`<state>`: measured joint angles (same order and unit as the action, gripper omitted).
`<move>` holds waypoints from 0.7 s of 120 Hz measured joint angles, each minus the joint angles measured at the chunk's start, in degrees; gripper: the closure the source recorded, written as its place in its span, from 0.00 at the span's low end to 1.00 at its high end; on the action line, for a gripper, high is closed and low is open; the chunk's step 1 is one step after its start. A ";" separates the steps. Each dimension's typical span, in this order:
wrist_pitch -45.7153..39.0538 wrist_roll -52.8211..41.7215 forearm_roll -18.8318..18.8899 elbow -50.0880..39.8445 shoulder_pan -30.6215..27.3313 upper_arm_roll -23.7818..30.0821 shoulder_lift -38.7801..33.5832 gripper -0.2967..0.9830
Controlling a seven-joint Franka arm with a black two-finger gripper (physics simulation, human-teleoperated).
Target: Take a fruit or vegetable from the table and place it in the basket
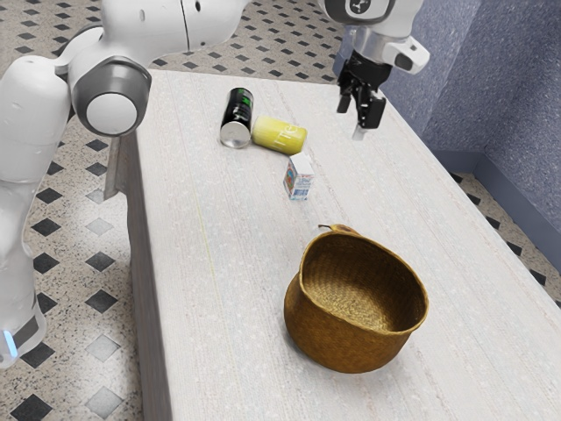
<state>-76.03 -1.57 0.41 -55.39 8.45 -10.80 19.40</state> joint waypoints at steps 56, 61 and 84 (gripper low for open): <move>-2.78 -2.34 -5.72 4.19 -4.21 2.64 -6.09 0.23; -3.47 -3.63 -5.77 5.03 -3.92 3.75 -7.27 0.23; -5.29 -10.90 0.56 2.62 -3.04 7.83 -5.37 0.23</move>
<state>-81.32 -12.47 0.96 -52.77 5.41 -2.97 14.03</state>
